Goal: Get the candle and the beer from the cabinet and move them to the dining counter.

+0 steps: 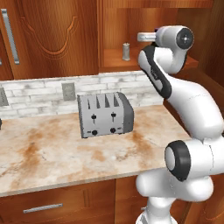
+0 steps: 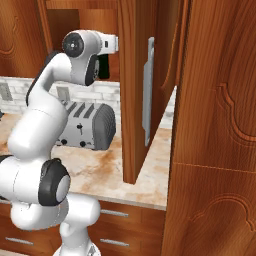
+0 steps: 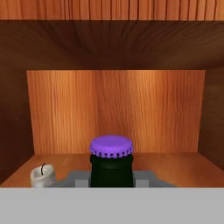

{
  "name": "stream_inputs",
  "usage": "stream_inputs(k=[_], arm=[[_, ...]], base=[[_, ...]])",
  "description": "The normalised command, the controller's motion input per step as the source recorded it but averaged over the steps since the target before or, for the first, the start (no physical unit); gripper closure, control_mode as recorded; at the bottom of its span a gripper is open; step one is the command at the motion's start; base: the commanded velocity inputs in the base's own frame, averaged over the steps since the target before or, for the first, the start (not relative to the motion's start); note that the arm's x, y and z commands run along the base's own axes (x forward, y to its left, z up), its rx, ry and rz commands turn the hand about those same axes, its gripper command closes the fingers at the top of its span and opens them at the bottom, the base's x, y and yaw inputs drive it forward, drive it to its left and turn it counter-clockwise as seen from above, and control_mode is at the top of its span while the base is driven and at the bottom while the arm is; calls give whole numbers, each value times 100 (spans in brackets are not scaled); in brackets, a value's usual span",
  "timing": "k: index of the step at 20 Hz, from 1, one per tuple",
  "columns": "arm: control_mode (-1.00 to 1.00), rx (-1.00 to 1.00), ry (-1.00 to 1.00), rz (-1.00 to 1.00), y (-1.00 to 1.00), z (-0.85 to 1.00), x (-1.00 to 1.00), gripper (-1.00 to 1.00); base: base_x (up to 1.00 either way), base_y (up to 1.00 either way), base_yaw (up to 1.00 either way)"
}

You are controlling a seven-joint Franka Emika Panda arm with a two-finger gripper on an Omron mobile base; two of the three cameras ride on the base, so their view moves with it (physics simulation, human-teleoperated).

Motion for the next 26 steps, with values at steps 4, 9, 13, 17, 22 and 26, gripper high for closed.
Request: stream_inputs(k=[4,9,13,17,22,26], arm=[[-100,0,0,-2,0,0,-100,100],[-100,0,0,0,0,-1,-100,100],[-100,0,4,-1,0,-16,-100,100],[-100,0,15,-3,11,-9,-98,100],[-100,0,10,-1,6,-19,-97,100],[-100,0,0,0,3,0,-90,100]], base=[[0,0,0],[0,0,0],[0,0,0],[0,0,0],[0,0,0],[0,0,0]])
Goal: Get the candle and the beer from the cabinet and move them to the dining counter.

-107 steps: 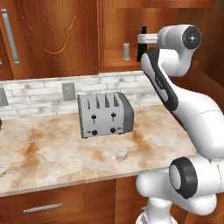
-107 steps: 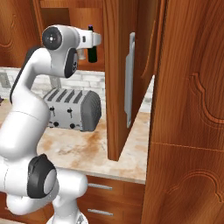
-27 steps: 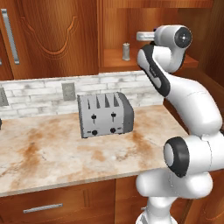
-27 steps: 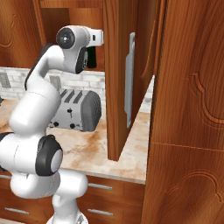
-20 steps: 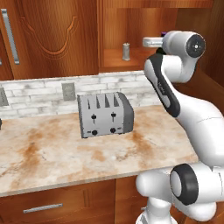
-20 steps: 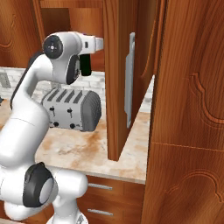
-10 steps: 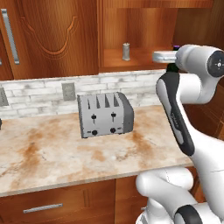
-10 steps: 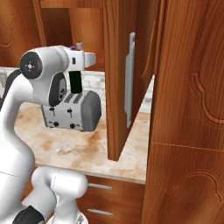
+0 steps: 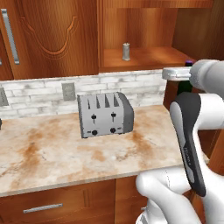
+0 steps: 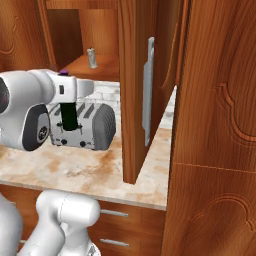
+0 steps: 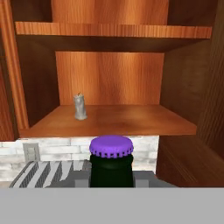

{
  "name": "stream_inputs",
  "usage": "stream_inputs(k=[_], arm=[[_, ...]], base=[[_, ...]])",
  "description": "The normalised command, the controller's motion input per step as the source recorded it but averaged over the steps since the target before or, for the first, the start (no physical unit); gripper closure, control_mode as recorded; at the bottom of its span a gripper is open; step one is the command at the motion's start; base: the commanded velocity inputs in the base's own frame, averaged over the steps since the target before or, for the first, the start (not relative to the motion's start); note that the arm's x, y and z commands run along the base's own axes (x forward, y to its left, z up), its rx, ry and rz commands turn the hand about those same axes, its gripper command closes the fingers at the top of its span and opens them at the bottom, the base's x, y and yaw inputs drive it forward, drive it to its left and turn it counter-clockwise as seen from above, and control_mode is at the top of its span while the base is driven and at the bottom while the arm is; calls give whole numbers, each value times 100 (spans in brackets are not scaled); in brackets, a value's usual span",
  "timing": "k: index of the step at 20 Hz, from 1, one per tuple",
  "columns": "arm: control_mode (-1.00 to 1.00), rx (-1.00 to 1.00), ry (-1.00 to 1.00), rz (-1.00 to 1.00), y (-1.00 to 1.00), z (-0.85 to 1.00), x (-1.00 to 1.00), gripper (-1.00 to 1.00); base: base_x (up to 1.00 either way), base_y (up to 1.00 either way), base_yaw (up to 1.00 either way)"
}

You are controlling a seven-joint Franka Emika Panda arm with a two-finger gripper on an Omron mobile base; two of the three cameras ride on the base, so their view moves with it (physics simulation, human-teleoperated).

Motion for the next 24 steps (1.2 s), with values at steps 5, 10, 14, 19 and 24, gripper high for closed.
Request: stream_inputs(k=[5,10,14,19,24], arm=[[-100,0,0,0,12,0,-61,100],[-100,-1,0,0,17,0,-43,100],[-100,0,0,0,7,0,-36,100],[100,0,0,0,0,0,-5,100],[100,0,0,0,0,0,0,100]], base=[[0,0,0],[0,0,0],[0,0,0],[0,0,0],[-34,0,20]])
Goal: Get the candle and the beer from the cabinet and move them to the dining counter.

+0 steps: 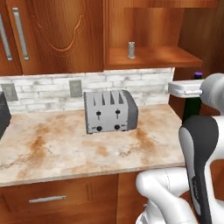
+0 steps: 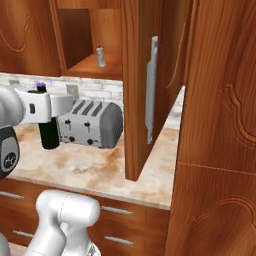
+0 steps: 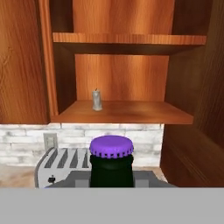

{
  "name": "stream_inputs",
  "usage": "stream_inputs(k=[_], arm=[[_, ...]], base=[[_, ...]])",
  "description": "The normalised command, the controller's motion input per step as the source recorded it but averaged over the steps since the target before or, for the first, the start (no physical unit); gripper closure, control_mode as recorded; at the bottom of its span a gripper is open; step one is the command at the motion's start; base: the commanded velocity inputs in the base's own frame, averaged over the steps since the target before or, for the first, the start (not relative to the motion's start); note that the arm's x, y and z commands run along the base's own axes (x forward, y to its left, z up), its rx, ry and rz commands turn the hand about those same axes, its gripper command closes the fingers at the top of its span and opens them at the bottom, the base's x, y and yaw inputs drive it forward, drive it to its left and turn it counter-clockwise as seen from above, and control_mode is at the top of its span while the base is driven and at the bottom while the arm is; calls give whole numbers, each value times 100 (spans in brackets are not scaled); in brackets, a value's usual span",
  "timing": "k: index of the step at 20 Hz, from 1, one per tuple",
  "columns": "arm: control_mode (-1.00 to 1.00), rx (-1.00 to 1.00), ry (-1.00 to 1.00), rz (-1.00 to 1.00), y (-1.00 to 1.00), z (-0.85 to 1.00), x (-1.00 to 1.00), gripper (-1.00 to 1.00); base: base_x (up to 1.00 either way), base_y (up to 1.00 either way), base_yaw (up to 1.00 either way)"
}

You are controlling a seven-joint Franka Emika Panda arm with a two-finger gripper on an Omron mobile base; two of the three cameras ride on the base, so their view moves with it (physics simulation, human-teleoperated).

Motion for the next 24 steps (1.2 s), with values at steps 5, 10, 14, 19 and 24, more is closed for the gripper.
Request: stream_inputs(k=[5,10,14,19,24], arm=[[100,0,0,0,0,0,0,100],[100,0,0,0,0,0,0,100],[100,0,0,0,0,0,0,100],[100,0,0,0,0,0,0,100],[100,0,0,0,0,0,0,100]], base=[[-92,31,66],[-30,25,97],[-18,1,100],[-19,0,100],[-6,2,100]])
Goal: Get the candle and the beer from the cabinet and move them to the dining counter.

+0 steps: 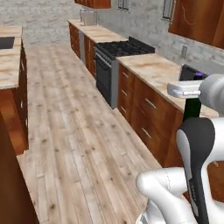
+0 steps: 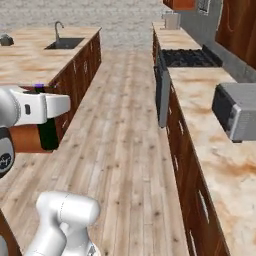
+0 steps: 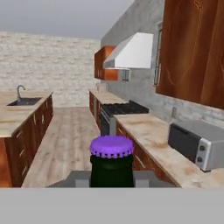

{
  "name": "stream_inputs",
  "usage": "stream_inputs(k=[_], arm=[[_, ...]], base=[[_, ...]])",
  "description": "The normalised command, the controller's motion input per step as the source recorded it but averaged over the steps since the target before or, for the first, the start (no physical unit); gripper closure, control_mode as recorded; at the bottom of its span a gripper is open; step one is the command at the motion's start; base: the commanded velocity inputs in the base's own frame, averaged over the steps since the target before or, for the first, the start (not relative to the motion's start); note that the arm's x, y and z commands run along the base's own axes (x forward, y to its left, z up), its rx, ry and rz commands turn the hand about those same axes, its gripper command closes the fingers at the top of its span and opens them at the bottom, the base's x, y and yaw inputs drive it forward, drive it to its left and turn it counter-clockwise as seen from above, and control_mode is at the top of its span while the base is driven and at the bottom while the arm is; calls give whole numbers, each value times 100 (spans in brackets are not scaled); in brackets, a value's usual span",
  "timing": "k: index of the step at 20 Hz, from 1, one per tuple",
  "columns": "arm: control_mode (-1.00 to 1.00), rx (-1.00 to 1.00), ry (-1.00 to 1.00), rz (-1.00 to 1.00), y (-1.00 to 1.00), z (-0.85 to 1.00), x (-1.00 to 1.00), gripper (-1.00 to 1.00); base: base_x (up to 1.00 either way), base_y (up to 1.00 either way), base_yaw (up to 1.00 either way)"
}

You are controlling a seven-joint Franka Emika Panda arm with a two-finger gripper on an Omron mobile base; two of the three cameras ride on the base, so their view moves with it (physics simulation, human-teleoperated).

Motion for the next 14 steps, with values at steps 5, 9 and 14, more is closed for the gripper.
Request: stream_inputs(k=[5,9,14], arm=[[100,0,0,0,0,0,0,100],[100,0,0,0,0,0,0,100],[100,0,0,0,0,0,0,100]], base=[[6,35,90],[96,-16,32],[100,-48,5]])
